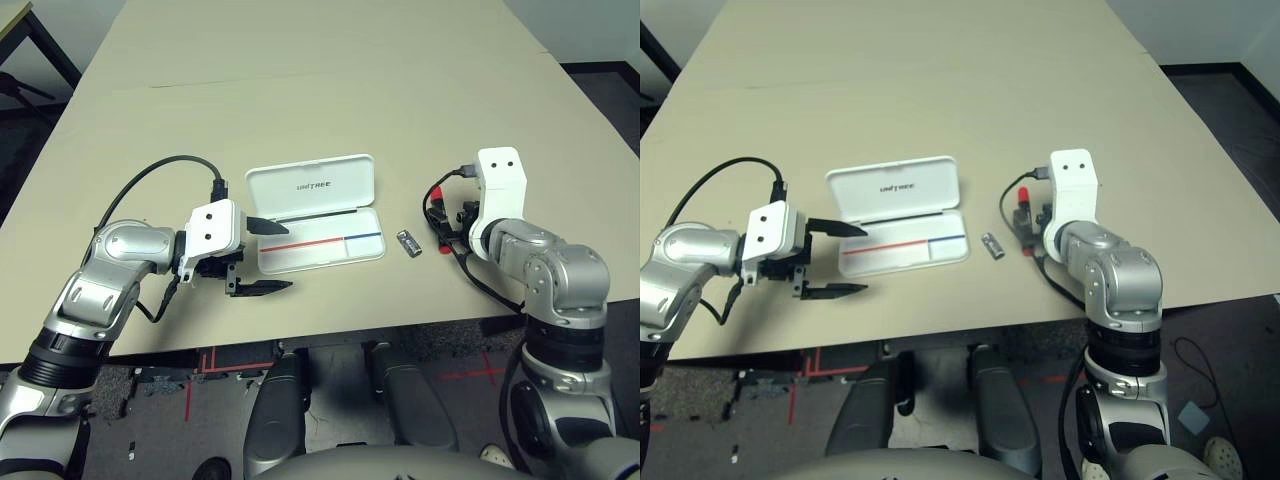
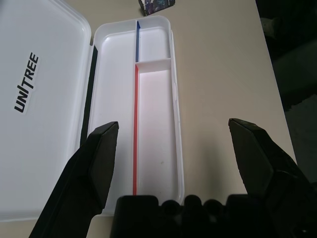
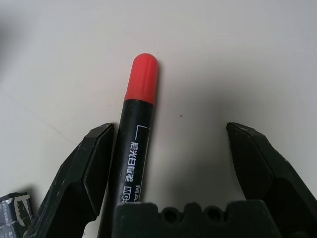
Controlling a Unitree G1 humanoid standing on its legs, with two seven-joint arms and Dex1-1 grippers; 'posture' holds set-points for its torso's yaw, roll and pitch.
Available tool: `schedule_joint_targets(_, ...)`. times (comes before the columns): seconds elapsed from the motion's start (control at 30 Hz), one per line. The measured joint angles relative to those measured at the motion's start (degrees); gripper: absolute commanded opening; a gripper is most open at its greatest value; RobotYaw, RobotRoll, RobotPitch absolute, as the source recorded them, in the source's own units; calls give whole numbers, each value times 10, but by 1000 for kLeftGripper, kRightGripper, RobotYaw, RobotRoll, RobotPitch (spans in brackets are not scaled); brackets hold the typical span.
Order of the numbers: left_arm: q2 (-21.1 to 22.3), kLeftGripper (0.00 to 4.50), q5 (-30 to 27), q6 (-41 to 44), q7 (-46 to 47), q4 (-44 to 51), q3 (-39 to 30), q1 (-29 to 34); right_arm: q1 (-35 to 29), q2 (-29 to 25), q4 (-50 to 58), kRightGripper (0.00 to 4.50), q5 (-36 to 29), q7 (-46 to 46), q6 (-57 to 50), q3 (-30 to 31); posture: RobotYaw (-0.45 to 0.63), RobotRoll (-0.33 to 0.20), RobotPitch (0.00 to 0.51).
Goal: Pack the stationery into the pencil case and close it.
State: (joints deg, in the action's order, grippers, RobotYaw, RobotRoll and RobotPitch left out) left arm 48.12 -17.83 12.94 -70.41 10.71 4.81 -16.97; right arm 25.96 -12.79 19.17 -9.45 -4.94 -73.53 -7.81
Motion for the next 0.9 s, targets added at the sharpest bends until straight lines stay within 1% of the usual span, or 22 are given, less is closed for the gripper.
schedule_joint_targets(0.07,0,4500,0,0,0,0,0,0,0,3,-3,3944,2,2,5,-2,-7,0,218)
schedule_joint_targets(0.23,0,4500,0,0,1,0,0,0,2,7,-10,2099,6,8,9,-7,-11,0,220)
schedule_joint_targets(0.27,0,4500,0,0,1,0,0,0,3,8,-10,1797,6,9,9,-8,-11,0,220)
schedule_joint_targets(0.3,0,4500,0,0,1,0,0,0,4,9,-10,1320,6,9,8,-9,-11,0,220)
schedule_joint_targets(0.33,0,4500,0,0,1,0,0,0,4,10,-10,1033,6,9,7,-10,-14,0,221)
schedule_joint_targets(0.37,0,4500,0,0,1,0,0,0,5,10,-10,620,6,9,5,-11,-14,0,221)
schedule_joint_targets(0.4,0,4500,0,0,1,0,1,0,6,10,-9,532,5,9,3,-12,-15,0,222)
schedule_joint_targets(0.5,0,4500,0,0,1,0,3,0,9,9,-8,533,5,8,-5,-15,-17,0,222)
schedule_joint_targets(0.6,0,4500,1,-2,0,0,5,0,19,-2,-6,533,-1,-3,-20,-15,-23,0,221)
schedule_joint_targets(0.67,0,4500,3,-4,0,-1,8,0,26,-31,-4,533,-19,-33,-36,-7,-26,0,220)
schedule_joint_targets(0.73,0,4500,5,-6,-1,-1,8,0,35,-65,-5,533,-44,-75,-47,10,-29,0,217)
schedule_joint_targets(0.83,0,4500,5,-7,-3,-3,9,-2,78,-159,-14,533,-86,-167,-40,42,-31,0,215)
schedule_joint_targets(0.9,1,4500,6,-8,-6,-4,9,-4,109,-227,-30,533,-104,-236,-5,70,-33,0,208)
